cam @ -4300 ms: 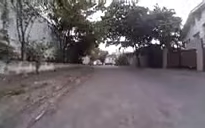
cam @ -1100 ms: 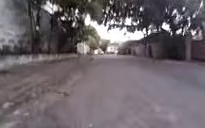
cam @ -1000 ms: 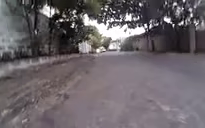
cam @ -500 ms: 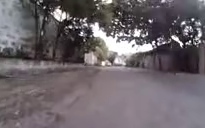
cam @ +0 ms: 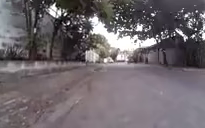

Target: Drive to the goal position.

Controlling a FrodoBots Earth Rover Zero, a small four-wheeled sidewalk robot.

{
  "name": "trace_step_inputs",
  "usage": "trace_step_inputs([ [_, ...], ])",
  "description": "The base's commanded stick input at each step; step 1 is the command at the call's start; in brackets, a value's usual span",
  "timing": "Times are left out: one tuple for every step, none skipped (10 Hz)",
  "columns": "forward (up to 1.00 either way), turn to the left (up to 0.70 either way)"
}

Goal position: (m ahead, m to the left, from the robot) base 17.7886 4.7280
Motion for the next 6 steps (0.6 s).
trace_step_inputs([
  [1.00,-0.40],
  [1.00,-0.40],
  [1.00,-0.40],
  [1.00,-0.40],
  [1.00,-0.40],
  [1.00,-0.40],
])
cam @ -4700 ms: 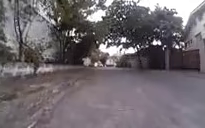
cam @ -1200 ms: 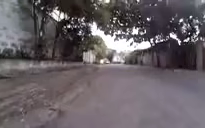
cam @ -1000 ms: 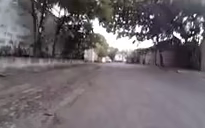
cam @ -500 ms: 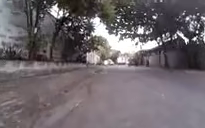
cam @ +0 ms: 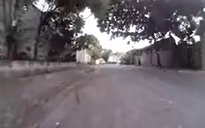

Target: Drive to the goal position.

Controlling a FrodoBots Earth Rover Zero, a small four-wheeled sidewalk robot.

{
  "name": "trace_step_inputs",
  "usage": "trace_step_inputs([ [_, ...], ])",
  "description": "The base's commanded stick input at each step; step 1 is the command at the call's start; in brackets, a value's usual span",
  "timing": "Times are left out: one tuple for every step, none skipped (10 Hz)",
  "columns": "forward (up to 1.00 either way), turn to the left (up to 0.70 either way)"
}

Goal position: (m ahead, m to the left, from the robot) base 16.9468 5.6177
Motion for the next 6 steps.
trace_step_inputs([
  [1.00,-0.40],
  [1.00,-0.40],
  [1.00,-0.40],
  [1.00,-0.40],
  [1.00,0.00],
  [1.00,0.00],
])
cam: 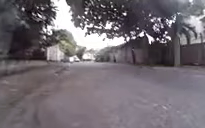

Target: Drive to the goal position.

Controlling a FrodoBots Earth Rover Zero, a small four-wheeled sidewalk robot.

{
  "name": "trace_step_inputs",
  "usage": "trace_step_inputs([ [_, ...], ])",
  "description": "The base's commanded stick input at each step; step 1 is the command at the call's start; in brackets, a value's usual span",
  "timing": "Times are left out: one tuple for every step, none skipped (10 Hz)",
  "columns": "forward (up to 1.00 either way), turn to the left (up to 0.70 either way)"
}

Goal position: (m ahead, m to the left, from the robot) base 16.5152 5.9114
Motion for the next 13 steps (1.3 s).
trace_step_inputs([
  [1.00,0.00],
  [1.00,0.00],
  [1.00,0.00],
  [1.00,0.27],
  [1.00,0.40],
  [1.00,0.40],
  [1.00,0.35],
  [1.00,0.04],
  [1.00,0.00],
  [1.00,0.00],
  [1.00,0.00],
  [1.00,0.00],
  [1.00,0.00],
])
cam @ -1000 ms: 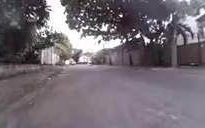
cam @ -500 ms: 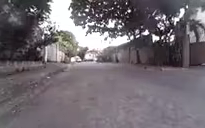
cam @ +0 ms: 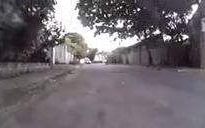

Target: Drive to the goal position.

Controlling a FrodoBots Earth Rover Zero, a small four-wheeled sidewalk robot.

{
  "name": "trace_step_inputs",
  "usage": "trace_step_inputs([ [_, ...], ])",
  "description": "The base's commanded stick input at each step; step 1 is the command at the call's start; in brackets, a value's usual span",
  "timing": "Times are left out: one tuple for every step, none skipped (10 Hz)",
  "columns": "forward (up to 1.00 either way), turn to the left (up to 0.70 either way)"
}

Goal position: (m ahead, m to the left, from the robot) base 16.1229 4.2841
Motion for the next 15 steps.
trace_step_inputs([
  [1.00,0.00],
  [1.00,0.00],
  [1.00,0.00],
  [1.00,0.00],
  [1.00,0.00],
  [1.00,0.00],
  [1.00,0.00],
  [1.00,0.00],
  [1.00,0.00],
  [1.00,0.00],
  [1.00,0.00],
  [1.00,0.00],
  [1.00,0.00],
  [1.00,0.00],
  [1.00,0.00],
])
